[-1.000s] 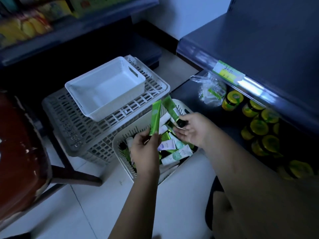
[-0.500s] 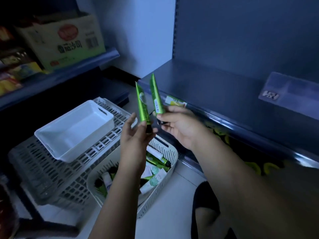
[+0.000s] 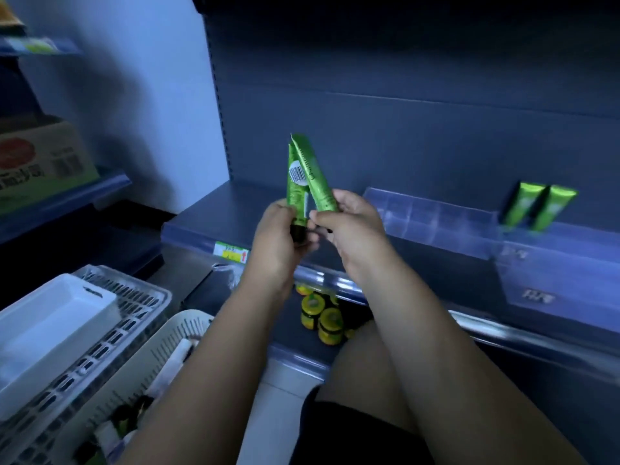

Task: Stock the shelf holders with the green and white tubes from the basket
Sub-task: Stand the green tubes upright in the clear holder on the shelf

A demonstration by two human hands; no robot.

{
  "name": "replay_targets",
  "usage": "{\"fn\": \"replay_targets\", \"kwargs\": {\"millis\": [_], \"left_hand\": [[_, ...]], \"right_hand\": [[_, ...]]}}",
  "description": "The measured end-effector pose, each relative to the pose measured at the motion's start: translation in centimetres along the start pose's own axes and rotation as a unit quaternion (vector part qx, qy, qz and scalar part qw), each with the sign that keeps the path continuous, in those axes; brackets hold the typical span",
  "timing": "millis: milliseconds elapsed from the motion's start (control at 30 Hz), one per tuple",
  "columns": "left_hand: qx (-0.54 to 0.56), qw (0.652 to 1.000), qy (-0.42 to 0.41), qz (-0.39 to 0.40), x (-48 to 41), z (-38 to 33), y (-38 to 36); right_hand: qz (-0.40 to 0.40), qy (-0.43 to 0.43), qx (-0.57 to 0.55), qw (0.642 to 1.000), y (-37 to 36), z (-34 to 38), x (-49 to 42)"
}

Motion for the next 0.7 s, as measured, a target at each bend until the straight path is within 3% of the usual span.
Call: {"fn": "replay_targets", "kwargs": {"millis": [100,333,500,700], "left_hand": [[0.014,0.999,0.008,0.031,0.9,0.6,-4.4],[0.035,0.991,0.080,0.103,4.4,4.8,-16.2],[0.027,0.985,0.094,0.143,6.9,8.3,-23.8],[-0.020,0.975,0.068,0.213,8.7,12.7,-31.3]], "right_hand": [[-0.061,0.074,0.046,0.994,5.5,2.9,-0.7],[-0.175,0.112,0.085,0.974,19.9,6.9,-1.7],[-0.242,0.101,0.105,0.959,29.6,7.5,-1.8],[-0.255,0.087,0.071,0.961,38.0,8.9,-2.5]]}}
Point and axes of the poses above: each hand's wrist, its own x-axis away from the middle knuckle, its own y-axis out of the back of the hand, z = x × y, the point moved 4 cm from there along -x, towards the middle knuckle, and after that the axes turned 11 degrees about -z, right-handed, at the moved point
